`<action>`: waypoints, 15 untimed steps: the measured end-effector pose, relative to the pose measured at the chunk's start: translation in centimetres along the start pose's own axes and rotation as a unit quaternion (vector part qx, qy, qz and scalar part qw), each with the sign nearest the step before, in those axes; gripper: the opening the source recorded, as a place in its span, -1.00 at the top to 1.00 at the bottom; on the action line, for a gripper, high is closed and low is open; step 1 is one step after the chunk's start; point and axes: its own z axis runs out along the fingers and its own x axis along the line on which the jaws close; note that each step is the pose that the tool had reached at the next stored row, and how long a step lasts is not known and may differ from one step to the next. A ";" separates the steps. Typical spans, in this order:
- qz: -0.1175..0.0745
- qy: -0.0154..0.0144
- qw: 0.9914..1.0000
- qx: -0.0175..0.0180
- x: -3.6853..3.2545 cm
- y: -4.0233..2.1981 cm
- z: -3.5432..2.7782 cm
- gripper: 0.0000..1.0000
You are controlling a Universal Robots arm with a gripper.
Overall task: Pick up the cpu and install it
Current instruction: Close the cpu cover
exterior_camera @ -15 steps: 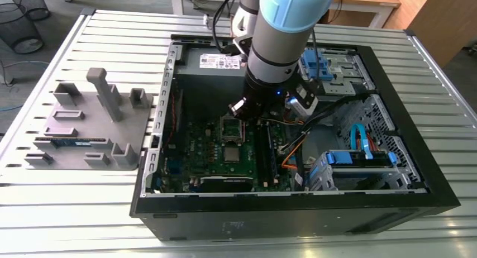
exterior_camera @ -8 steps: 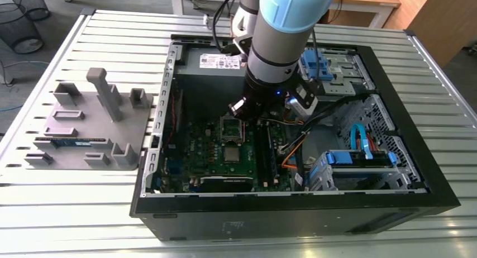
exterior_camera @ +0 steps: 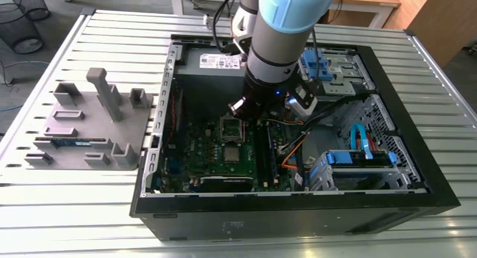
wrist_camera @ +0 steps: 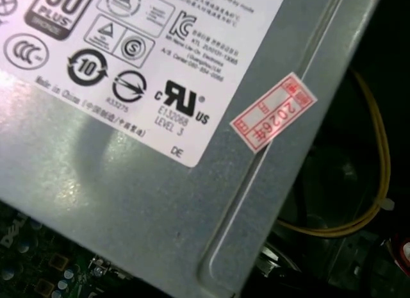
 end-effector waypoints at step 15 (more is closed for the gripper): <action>0.003 -0.003 1.000 -0.004 0.02 0.13 0.11 0.79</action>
